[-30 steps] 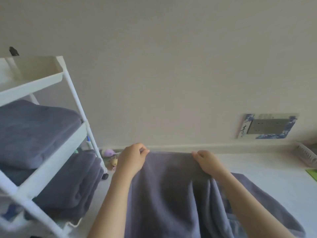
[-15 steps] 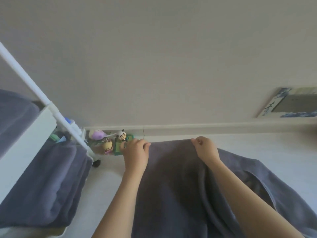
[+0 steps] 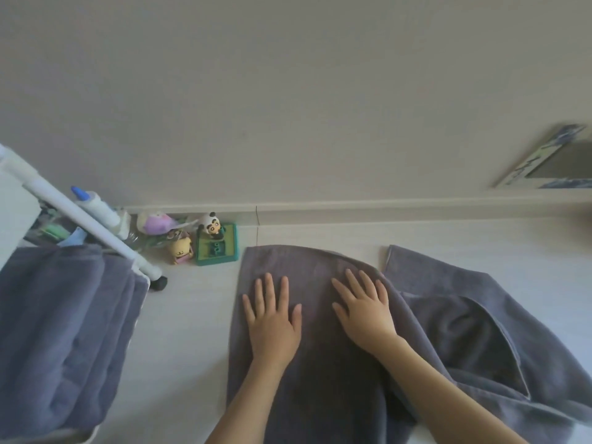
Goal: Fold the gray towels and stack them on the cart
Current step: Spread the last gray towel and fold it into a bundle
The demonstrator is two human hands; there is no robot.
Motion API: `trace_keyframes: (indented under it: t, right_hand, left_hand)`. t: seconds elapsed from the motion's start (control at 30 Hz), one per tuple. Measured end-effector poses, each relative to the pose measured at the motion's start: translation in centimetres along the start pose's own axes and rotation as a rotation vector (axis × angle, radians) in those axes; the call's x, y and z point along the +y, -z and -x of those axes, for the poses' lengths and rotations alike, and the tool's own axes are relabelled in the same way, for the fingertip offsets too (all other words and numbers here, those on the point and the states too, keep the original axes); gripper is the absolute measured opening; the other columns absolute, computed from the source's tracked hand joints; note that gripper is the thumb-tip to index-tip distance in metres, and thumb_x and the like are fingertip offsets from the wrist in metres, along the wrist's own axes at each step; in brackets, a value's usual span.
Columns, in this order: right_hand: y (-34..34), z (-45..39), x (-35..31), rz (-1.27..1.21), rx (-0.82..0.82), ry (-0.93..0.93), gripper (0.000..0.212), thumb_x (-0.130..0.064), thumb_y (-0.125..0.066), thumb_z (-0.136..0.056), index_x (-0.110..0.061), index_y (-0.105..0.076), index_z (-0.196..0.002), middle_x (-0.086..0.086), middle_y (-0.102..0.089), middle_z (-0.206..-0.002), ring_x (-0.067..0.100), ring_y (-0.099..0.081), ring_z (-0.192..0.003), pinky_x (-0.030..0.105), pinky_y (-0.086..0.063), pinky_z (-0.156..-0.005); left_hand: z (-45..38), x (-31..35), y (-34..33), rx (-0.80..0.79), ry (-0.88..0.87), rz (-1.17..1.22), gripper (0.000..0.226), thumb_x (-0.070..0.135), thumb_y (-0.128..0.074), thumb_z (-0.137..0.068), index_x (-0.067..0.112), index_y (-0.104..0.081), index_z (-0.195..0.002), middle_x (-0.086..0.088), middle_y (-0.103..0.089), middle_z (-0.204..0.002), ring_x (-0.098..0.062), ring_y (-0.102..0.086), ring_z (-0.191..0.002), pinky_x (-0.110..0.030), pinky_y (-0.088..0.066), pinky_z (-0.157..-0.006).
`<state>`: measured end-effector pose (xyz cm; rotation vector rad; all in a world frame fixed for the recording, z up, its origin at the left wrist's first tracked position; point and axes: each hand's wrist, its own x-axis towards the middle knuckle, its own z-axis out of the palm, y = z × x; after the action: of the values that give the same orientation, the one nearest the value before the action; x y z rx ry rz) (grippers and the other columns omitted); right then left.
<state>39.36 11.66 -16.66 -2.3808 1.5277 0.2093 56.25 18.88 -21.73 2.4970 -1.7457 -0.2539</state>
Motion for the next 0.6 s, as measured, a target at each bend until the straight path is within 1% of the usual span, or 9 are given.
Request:
trace_keyframes:
  t: [0.03, 0.1, 0.17, 0.33, 0.4, 0.47, 0.53, 0.57, 0.6]
  right_hand:
    - [-0.4, 0.3, 0.2, 0.015, -0.025, -0.007, 0.058, -0.055, -0.011, -0.093, -0.038, -0.011, -0.148, -0.004, 0.0, -0.159, 0.023, 0.007, -0.146, 0.043, 0.008, -0.115]
    - [-0.9, 0.7, 0.3, 0.034, -0.035, -0.006, 0.072, -0.061, 0.005, -0.079, -0.041, -0.003, -0.147, -0.006, 0.005, -0.158, 0.025, 0.012, -0.145, 0.043, 0.008, -0.115]
    - [-1.3, 1.0, -0.1, 0.037, -0.044, 0.002, 0.078, -0.062, 0.01, -0.073, -0.041, -0.001, -0.147, -0.005, 0.006, -0.158, 0.026, 0.013, -0.145, 0.044, 0.006, -0.116]
    - [-2.4, 3.1, -2.8, 0.051, -0.107, 0.033, 0.082, -0.06, 0.016, -0.069, -0.037, 0.006, -0.147, -0.002, 0.014, -0.157, 0.026, 0.016, -0.144, 0.05, 0.007, -0.114]
    - [-2.8, 3.8, -4.2, 0.052, -0.141, 0.074, 0.077, -0.061, 0.013, -0.074, -0.037, 0.008, -0.147, -0.002, 0.016, -0.157, 0.026, 0.017, -0.144, 0.051, 0.008, -0.114]
    - [-2.7, 4.2, -5.2, 0.011, -0.18, 0.118, 0.06, -0.058, -0.005, -0.091, -0.038, 0.007, -0.147, -0.003, 0.016, -0.157, 0.024, 0.017, -0.144, 0.049, 0.009, -0.115]
    - [-2.2, 5.0, -5.6, -0.057, -0.168, 0.17, 0.055, -0.048, -0.02, -0.099, -0.038, 0.003, -0.148, -0.004, 0.013, -0.157, 0.022, 0.014, -0.144, 0.045, 0.01, -0.116]
    - [-2.0, 5.3, -5.5, -0.077, -0.126, 0.181, 0.054, -0.046, -0.022, -0.099, -0.037, -0.001, -0.148, -0.003, 0.01, -0.158, 0.021, 0.011, -0.145, 0.043, 0.009, -0.116]
    - [-1.9, 5.9, -5.5, -0.082, -0.067, 0.193, 0.054, -0.046, -0.02, -0.098, -0.035, -0.007, -0.149, -0.002, 0.004, -0.158, 0.021, 0.005, -0.146, 0.041, 0.008, -0.116]
  left_hand:
    - [0.1, -0.2, 0.1, 0.007, 0.0, -0.002, 0.062, 0.047, -0.03, -0.09, 0.018, -0.04, -0.143, -0.015, -0.036, -0.149, -0.034, -0.034, -0.138, -0.054, -0.012, -0.112]
    - [0.3, -0.6, 0.2, 0.007, -0.002, 0.003, 0.061, 0.046, -0.031, -0.09, 0.019, -0.041, -0.143, -0.014, -0.037, -0.149, -0.033, -0.034, -0.138, -0.054, -0.015, -0.111]
    - [1.0, -1.1, 0.2, 0.006, 0.005, 0.008, 0.06, 0.045, -0.03, -0.09, 0.019, -0.041, -0.143, -0.013, -0.037, -0.149, -0.032, -0.034, -0.138, -0.054, -0.016, -0.112]
    - [3.7, -3.7, 0.4, 0.018, 0.026, -0.004, 0.059, 0.044, -0.029, -0.091, 0.019, -0.039, -0.144, -0.013, -0.036, -0.15, -0.031, -0.032, -0.139, -0.052, -0.014, -0.112]
    - [4.8, -5.4, 0.6, 0.003, 0.046, -0.017, 0.06, 0.044, -0.027, -0.091, 0.018, -0.039, -0.144, -0.013, -0.036, -0.15, -0.031, -0.033, -0.139, -0.052, -0.014, -0.112]
    - [5.3, -6.7, 1.1, -0.021, 0.08, -0.035, 0.064, 0.047, -0.019, -0.092, 0.018, -0.032, -0.147, -0.012, -0.03, -0.153, -0.03, -0.026, -0.142, -0.052, -0.01, -0.114]
    - [5.4, -7.3, 2.1, -0.087, 0.122, -0.051, 0.067, 0.05, -0.004, -0.091, 0.021, -0.012, -0.151, -0.01, -0.009, -0.159, -0.026, -0.006, -0.147, -0.05, 0.002, -0.116]
    - [5.3, -7.1, 2.3, -0.119, 0.145, -0.043, 0.065, 0.05, -0.001, -0.092, 0.021, -0.003, -0.151, -0.009, 0.001, -0.159, -0.025, 0.003, -0.147, -0.049, 0.007, -0.116]
    - [5.6, -6.8, 2.8, -0.115, 0.161, -0.028, 0.064, 0.049, -0.002, -0.094, 0.021, 0.0, -0.151, -0.01, 0.006, -0.159, -0.025, 0.008, -0.147, -0.048, 0.009, -0.116]
